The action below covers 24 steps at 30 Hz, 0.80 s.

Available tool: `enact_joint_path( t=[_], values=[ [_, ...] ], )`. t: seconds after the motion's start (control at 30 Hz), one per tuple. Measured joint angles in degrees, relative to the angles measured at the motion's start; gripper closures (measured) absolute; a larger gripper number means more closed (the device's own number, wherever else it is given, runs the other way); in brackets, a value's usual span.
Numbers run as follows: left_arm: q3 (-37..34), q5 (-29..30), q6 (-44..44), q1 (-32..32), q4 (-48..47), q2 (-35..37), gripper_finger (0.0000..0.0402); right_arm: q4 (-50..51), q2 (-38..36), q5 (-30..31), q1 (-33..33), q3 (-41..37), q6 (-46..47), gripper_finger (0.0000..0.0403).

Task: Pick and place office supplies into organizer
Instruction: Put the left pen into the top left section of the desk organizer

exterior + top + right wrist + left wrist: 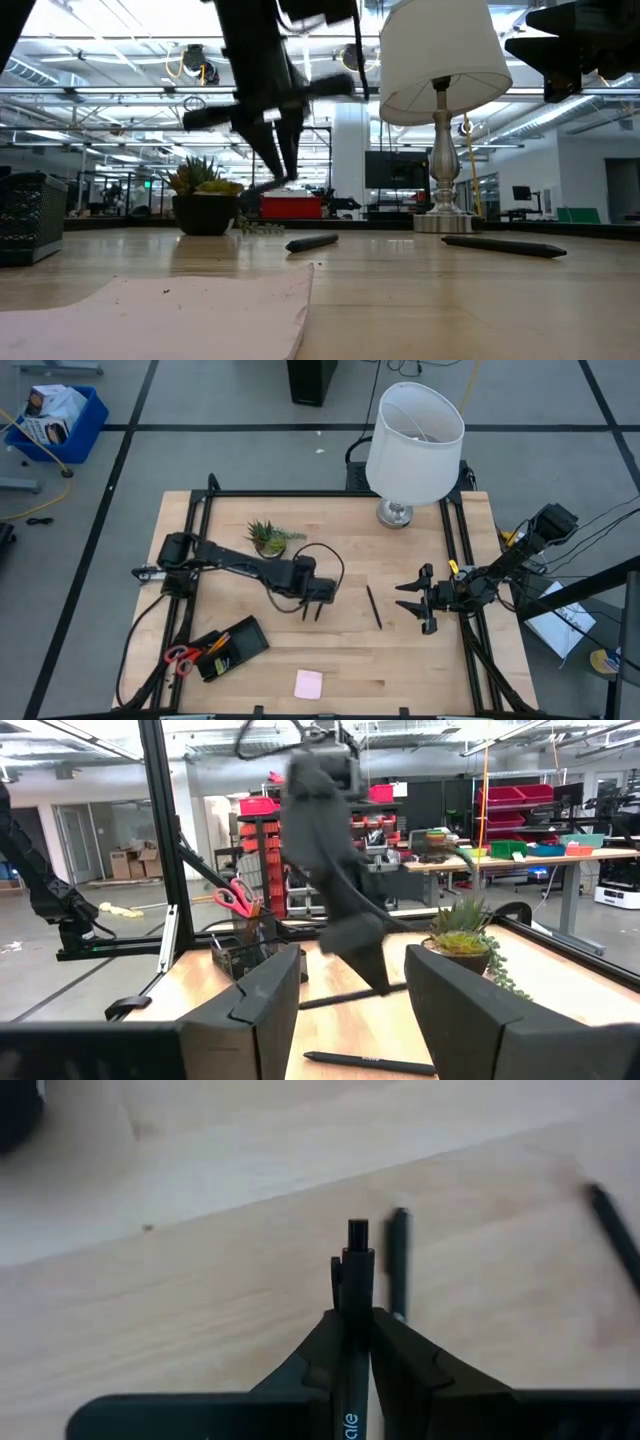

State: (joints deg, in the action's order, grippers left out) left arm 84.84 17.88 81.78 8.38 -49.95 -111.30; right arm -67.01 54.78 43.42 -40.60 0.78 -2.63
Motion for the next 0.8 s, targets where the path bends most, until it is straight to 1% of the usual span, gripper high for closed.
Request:
enact_joint_path(
  t=[0.13,0.37,0.43,0.53,0.8],
  values=[
    [0.02,5.58,-1.10,3.99,-0.99,2.94,0.0357,0.01,0.00,0.00,0.00,0.00,0.02,0.0228],
    [0.11,11.84,-1.18,12.31,-4.20,8.47,0.0357,-0.05,-0.02,-0.02,0.00,0.00,0.02,0.0227],
    [0.11,13.64,-2.44,14.93,-4.62,10.00,0.0356,0.00,0.00,-0.02,0.00,0.00,0.02,0.0225],
    [0.11,17.32,-3.92,19.10,-5.94,11.74,0.0356,0.00,0.00,-0.02,0.00,0.00,0.01,0.0226],
    [0.11,25.76,-3.33,29.74,-11.09,15.93,0.0356,0.01,0.00,-0.02,0.00,0.00,0.01,0.0229]
  ],
)
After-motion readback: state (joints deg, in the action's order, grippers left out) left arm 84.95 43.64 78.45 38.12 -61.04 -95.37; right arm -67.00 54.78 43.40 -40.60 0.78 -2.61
